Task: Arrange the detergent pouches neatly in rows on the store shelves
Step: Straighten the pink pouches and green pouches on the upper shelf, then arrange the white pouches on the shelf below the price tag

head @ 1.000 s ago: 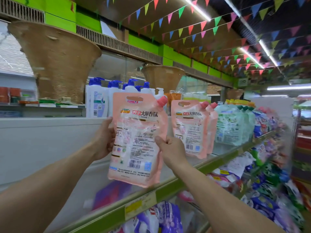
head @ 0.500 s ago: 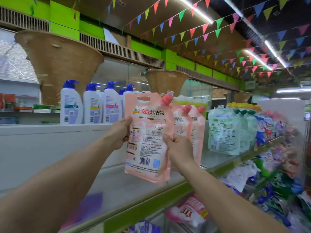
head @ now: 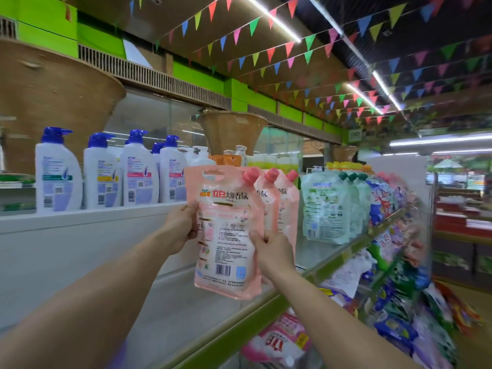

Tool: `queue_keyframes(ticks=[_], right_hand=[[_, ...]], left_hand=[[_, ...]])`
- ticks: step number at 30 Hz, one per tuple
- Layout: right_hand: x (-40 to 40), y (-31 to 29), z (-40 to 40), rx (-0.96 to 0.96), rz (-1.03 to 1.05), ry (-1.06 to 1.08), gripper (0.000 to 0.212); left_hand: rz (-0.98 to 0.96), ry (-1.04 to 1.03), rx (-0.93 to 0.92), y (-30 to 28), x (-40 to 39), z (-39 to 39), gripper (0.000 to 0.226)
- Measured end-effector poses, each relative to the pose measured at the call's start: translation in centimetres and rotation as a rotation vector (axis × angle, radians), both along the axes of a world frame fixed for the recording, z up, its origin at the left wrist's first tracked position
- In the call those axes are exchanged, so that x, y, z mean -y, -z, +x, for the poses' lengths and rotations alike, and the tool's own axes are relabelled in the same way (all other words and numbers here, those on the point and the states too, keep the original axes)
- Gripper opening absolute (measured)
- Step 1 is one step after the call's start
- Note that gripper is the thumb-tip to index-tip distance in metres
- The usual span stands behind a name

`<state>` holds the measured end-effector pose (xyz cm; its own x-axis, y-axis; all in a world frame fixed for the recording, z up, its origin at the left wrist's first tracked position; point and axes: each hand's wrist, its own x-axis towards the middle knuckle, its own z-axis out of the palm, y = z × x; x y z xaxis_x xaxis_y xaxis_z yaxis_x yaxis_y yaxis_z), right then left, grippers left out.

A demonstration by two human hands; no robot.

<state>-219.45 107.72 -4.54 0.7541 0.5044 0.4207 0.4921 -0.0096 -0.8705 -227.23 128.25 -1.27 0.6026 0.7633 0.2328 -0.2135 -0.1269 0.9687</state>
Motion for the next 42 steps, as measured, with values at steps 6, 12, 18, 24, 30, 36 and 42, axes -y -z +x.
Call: queue_keyframes(ticks=[6,12,18,24,30,36,42], right_hand=[[0.1,-0.2,-1.5,-0.076,-0.053,0.006,0.026],[1.5,0.2,-3.2,-0.065,-0.103,0.043,0.022],[3.6,0.5,-5.3,-0.083,-0.078,0.105,0.031],[7.5,0.9,-6.3,-0.003,-0.114,0.188,0.034],[13.2,1.6,-4.8,0.008,-0.160,0.242,0.043],[24.0,3.5,0.3,-0.033,-0.214,0.271,0.028],[34.8,5.9,7.4,-0.069,-0.281,0.283,0.046]], left_hand=[[-0.003,-0.016,0.043,-0.5,0.6,0.0,0.027],[0.017,-0.051,-0.004,-0.3,0.2,-0.8,0.015],[0.232,-0.375,0.021,-0.9,5.0,-3.1,0.023],[0.446,-0.056,-0.087,-0.2,13.3,-3.5,0.010],[0.486,0.266,-0.359,2.0,19.0,-2.5,0.011],[0.522,0.273,-0.564,5.3,25.6,1.3,0.021],[0.544,0.206,-0.683,10.5,33.7,9.0,0.044]])
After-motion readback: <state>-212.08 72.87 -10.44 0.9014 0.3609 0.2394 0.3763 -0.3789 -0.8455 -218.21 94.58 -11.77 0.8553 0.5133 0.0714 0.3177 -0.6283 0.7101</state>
